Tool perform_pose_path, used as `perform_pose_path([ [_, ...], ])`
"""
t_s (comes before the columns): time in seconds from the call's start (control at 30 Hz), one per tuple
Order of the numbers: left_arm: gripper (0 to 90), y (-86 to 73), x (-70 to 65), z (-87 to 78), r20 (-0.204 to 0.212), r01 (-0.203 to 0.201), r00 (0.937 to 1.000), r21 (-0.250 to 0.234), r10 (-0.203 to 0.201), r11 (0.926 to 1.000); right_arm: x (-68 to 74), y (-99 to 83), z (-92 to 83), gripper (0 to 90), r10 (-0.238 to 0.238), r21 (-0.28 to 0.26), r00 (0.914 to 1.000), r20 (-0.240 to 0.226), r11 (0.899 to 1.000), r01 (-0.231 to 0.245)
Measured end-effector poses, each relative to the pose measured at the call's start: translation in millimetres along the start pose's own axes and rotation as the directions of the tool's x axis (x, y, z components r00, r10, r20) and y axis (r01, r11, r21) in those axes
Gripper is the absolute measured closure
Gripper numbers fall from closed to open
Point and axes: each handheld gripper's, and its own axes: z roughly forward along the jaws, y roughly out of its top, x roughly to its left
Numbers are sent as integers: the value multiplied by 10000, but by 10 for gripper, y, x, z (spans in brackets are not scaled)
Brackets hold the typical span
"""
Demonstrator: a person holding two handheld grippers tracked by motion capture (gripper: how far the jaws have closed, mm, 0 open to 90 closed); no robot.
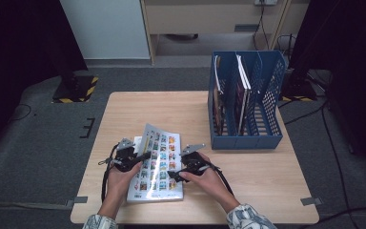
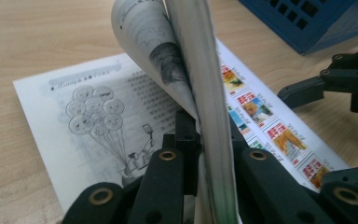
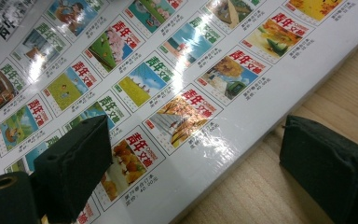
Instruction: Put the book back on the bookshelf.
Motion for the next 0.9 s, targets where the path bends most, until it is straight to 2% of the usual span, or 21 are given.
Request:
perform_pose_path([
  [0.23, 845, 68, -119, -109, 66, -672, 9977, -549, 677, 9962, -13, 3, -15, 89, 76, 40, 9999, -116, 10000, -76],
  [0.37, 845, 91, -168, -186, 198, -795, 9965, -897, 816, 9928, -24, 8, -26, 87, 221, -68, 9993, -314, 9997, -223],
  [0.5, 844, 90, -155, -222, 436, -685, 9963, -1118, 737, 9914, -28, -2, -10, 76, 511, -135, 9963, -695, 9986, -521],
  [0.67, 844, 99, -143, -244, 792, -482, 9950, -1487, 605, 9877, -17, -9, 1, 80, 570, -214, 9931, -1026, 9980, -595],
  [0.77, 843, 96, -121, -242, 869, -366, 9949, -1535, 504, 9875, -6, -13, 14, 81, 563, -272, 9904, -1260, 9978, -602],
  [0.9, 804, 69, -81, -177, 83, -480, 9988, -1090, 492, 9929, 12, -19, 18, 84, 549, -331, 9929, -1052, 9977, -587],
])
